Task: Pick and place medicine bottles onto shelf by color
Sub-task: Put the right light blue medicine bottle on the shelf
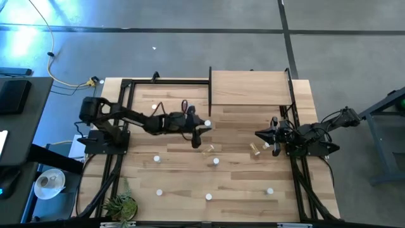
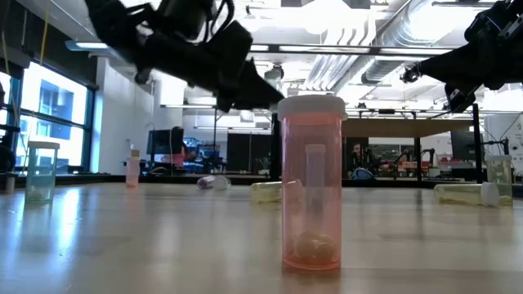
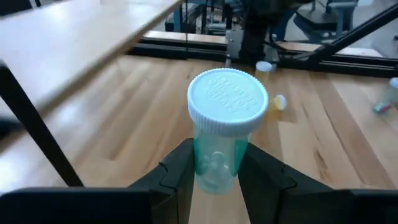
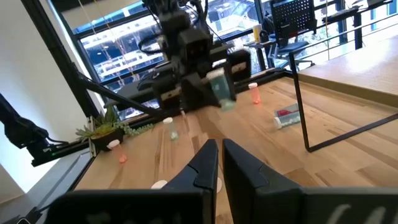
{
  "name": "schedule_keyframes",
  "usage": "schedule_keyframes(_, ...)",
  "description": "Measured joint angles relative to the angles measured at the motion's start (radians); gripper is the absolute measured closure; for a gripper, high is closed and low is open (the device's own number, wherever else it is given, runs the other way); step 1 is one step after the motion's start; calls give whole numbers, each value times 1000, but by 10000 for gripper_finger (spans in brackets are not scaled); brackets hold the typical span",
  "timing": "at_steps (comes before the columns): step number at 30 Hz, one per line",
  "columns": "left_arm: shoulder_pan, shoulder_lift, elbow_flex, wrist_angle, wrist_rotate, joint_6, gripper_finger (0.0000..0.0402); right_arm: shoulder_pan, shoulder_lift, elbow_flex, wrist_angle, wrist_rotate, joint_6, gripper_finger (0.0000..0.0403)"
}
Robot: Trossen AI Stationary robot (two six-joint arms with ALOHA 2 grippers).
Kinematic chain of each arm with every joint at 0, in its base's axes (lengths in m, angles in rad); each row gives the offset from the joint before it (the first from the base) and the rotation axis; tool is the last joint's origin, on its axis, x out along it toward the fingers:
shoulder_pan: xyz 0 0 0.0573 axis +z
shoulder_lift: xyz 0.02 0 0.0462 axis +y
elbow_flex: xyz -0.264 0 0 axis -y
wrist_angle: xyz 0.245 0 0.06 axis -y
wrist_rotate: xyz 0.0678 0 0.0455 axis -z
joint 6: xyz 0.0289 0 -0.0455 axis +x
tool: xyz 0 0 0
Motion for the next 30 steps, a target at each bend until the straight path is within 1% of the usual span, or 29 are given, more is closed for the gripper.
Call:
schedule_keyframes(6,62,-27,112,-218,72,71,303,0,0,0,3,0,0,390)
schedule_keyframes(10,92,-26,168,-305,87,117,303,-7,0,0,35,1,0,390)
schedule_keyframes(15,117,-26,206,-337,88,128,303,-23,0,0,179,1,0,390)
schedule_keyframes(20,136,-25,226,-338,88,77,303,-45,0,0,335,2,-1,390)
schedule_keyframes(22,140,-25,233,-337,88,69,303,-58,0,1,388,4,-25,390)
schedule_keyframes(26,142,-25,235,-340,88,70,303,-83,0,33,432,-10,-85,390)
schedule_keyframes(30,142,-25,235,-340,87,91,303,-100,0,77,434,-32,-198,390)
